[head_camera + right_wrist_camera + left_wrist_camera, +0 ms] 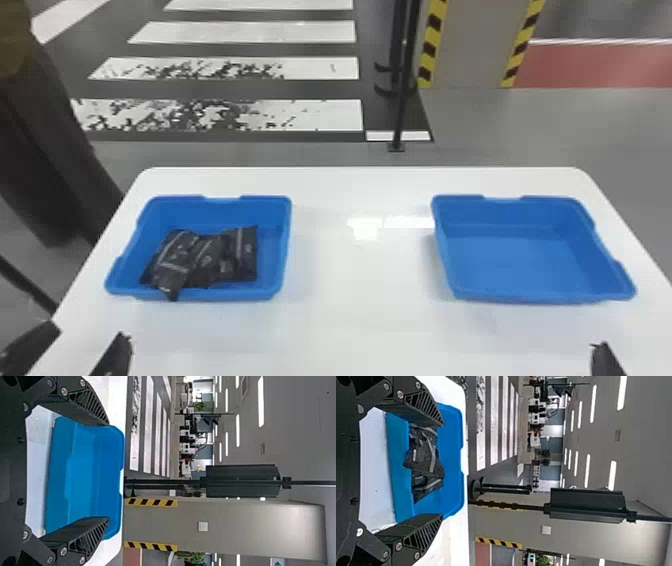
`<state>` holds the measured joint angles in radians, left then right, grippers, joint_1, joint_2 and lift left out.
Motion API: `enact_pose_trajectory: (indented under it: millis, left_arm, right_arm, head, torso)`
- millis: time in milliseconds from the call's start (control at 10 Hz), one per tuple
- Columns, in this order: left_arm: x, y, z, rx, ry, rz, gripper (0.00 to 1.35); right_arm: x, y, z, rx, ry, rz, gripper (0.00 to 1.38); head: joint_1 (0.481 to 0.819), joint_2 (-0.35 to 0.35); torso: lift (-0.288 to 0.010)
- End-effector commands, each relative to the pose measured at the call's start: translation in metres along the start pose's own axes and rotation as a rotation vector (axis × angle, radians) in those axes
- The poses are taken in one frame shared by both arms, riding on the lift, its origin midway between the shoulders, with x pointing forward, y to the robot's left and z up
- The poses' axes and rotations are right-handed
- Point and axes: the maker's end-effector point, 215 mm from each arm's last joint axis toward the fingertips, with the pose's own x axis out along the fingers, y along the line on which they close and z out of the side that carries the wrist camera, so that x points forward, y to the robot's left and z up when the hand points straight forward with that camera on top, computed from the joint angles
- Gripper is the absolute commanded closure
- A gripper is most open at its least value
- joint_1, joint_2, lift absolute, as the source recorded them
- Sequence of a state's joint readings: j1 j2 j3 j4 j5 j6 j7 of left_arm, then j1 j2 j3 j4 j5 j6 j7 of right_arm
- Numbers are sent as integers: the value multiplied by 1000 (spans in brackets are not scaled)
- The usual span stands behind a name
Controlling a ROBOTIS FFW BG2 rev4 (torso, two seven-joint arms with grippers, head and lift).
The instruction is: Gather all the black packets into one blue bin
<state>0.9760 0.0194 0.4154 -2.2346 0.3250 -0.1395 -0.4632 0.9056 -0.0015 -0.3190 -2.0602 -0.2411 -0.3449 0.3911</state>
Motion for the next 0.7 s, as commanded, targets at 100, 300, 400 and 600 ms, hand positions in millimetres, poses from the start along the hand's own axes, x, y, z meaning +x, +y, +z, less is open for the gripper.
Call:
enact_pose_trajectory:
  millis: [100,300,400,600]
  left_arm:
    - [1,0,-1,-2,2,-1,243]
    - [0,0,-1,-2,5,-1,243]
    - [1,0,-1,-3,4,-1,243]
    - [1,-1,-2,-4,7,-2,243]
  right_arm:
    - [0,0,-1,1,4,-1,191]
    - [0,0,-1,1,4,-1,191]
    - [0,0,-2,5,8,-2,191]
    - [0,0,-3,6,10,-2,191]
  head:
    - [695,26]
    - [695,25]
    - [695,25]
    - [695,26]
  torso:
    - [-110]
    - [-110]
    - [-110]
    - [-110]
